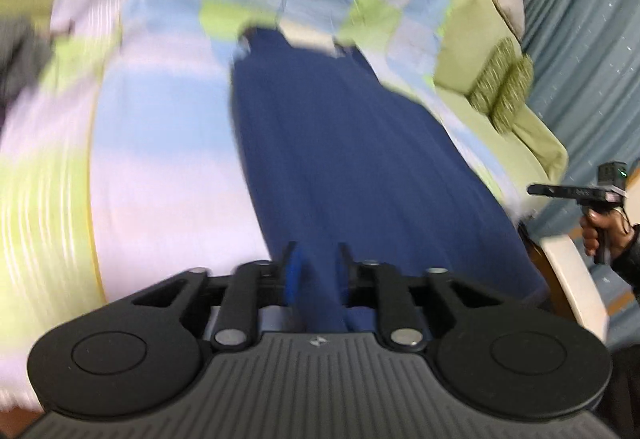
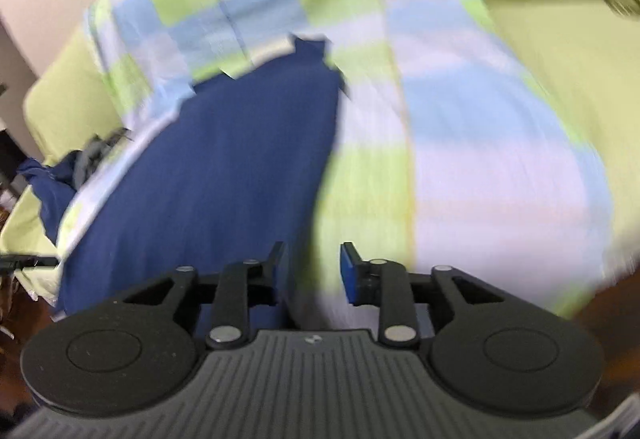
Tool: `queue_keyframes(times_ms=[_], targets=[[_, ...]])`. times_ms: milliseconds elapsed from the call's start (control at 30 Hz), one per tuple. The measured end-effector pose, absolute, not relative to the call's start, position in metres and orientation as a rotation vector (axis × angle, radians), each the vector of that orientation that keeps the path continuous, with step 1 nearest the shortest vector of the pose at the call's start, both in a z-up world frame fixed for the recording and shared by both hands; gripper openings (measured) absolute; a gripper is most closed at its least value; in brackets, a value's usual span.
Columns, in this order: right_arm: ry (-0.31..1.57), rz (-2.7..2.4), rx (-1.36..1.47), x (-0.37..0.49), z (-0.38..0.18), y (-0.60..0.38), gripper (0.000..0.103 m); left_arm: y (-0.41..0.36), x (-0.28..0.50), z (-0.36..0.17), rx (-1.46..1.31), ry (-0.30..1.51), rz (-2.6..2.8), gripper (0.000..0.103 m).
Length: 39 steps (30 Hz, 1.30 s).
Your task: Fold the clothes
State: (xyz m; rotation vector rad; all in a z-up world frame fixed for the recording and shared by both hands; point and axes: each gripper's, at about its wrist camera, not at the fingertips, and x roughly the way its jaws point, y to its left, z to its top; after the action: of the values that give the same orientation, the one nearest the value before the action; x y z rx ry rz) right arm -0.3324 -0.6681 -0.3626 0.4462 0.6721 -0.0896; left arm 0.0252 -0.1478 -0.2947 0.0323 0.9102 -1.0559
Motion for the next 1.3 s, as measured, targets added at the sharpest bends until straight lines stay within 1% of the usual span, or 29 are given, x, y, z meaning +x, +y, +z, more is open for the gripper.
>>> queue_keyframes(times_ms=[100, 167, 300, 333, 367, 467, 567, 667, 700, 767, 833, 900, 933, 1000, 1033, 1100, 1200, 1300], targets=[[0.657, -0.024, 0.396, -0.283, -0.353, -0.683, 0.027, -0.194, 0.075, -0.288, 0.061, 0.855, -1.083, 0.041], [0.653, 0.012, 0.376, -0.233, -0.350, -0.702, 0.028, -0.238, 0.120, -0.291, 0.051, 0.827, -1.084, 0.041], [0.608, 0.026, 0.332, -0.142, -0.359, -0.737, 0.036, -0.325, 0.197, -0.310, 0.051, 0.782, -1.088, 0.041], [0.582, 0.020, 0.339, -0.113, -0.366, -0.752, 0.037, -0.341, 0.214, -0.320, 0.046, 0.792, -1.092, 0.041], [0.574, 0.016, 0.343, -0.103, -0.368, -0.754, 0.037, -0.361, 0.228, -0.330, 0.041, 0.814, -1.091, 0.041], [0.547, 0.032, 0.388, -0.056, -0.385, -0.780, 0.038, -0.403, 0.260, -0.360, 0.124, 0.933, -1.054, 0.041], [0.550, 0.052, 0.404, -0.014, -0.398, -0.806, 0.042, -0.421, 0.278, -0.383, 0.091, 1.039, -1.098, 0.041], [0.574, 0.045, 0.461, 0.015, -0.412, -0.826, 0.044, -0.426, 0.285, -0.386, -0.028, 1.007, -1.189, 0.042], [0.585, 0.045, 0.475, 0.024, -0.419, -0.830, 0.047, -0.425, 0.287, -0.386, -0.050, 0.995, -1.197, 0.042], [0.601, 0.042, 0.495, 0.038, -0.427, -0.836, 0.050, -0.420, 0.299, -0.387, -0.152, 0.920, -1.185, 0.042], [0.620, 0.029, 0.559, 0.049, -0.444, -0.842, 0.051, -0.423, 0.310, -0.388, -0.204, 0.898, -1.148, 0.041], [0.618, 0.049, 0.580, 0.051, -0.449, -0.842, 0.052, -0.424, 0.317, -0.389, -0.234, 0.885, -1.122, 0.038], [0.613, 0.069, 0.589, 0.053, -0.451, -0.841, 0.054, -0.425, 0.320, -0.389, -0.242, 0.882, -1.115, 0.037], [0.599, 0.095, 0.620, 0.054, -0.452, -0.843, 0.055, -0.427, 0.326, -0.387, -0.267, 0.838, -1.097, 0.034], [0.564, 0.120, 0.675, 0.055, -0.454, -0.848, 0.055, -0.429, 0.327, -0.386, -0.273, 0.824, -1.094, 0.032], [0.529, 0.146, 0.729, 0.057, -0.456, -0.853, 0.056, -0.433, 0.329, -0.383, -0.270, 0.813, -1.094, 0.032], [0.560, 0.140, 0.722, 0.068, -0.459, -0.854, 0.058, -0.437, 0.324, -0.382, -0.202, 0.826, -1.116, 0.032], [0.519, 0.217, 0.789, 0.069, -0.462, -0.855, 0.057, -0.432, 0.322, -0.384, -0.174, 0.848, -1.126, 0.032]])
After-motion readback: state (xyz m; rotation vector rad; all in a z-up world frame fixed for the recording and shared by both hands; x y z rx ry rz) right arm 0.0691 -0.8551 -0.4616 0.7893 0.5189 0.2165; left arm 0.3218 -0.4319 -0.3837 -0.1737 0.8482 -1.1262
